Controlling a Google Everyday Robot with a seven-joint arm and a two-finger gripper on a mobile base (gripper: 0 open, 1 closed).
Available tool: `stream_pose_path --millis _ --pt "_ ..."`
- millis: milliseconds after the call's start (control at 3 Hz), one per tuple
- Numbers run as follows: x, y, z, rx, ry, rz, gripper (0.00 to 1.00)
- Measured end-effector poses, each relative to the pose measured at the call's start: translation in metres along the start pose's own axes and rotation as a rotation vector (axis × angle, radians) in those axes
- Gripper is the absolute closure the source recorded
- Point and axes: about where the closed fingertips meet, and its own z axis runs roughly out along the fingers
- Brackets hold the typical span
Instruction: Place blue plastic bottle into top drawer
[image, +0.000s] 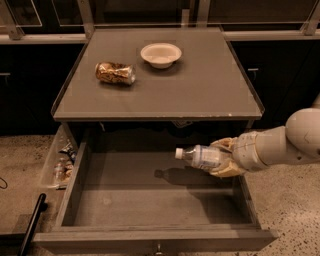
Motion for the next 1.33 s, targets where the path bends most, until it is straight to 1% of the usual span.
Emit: stream_pose_path --millis 333,667,1000,1333 --pt "-0.001 -0.006 0.037 -0.001 -0.054 0.054 1.0" --pt "0.004 -0.007 0.07 -0.008 -0.08 0.094 1.0" --pt "0.01 -0.001 0.096 -0.034 -0.084 0.119 1.0" --pt "0.015 0.006 0.112 -0.058 -0.083 0.134 0.97"
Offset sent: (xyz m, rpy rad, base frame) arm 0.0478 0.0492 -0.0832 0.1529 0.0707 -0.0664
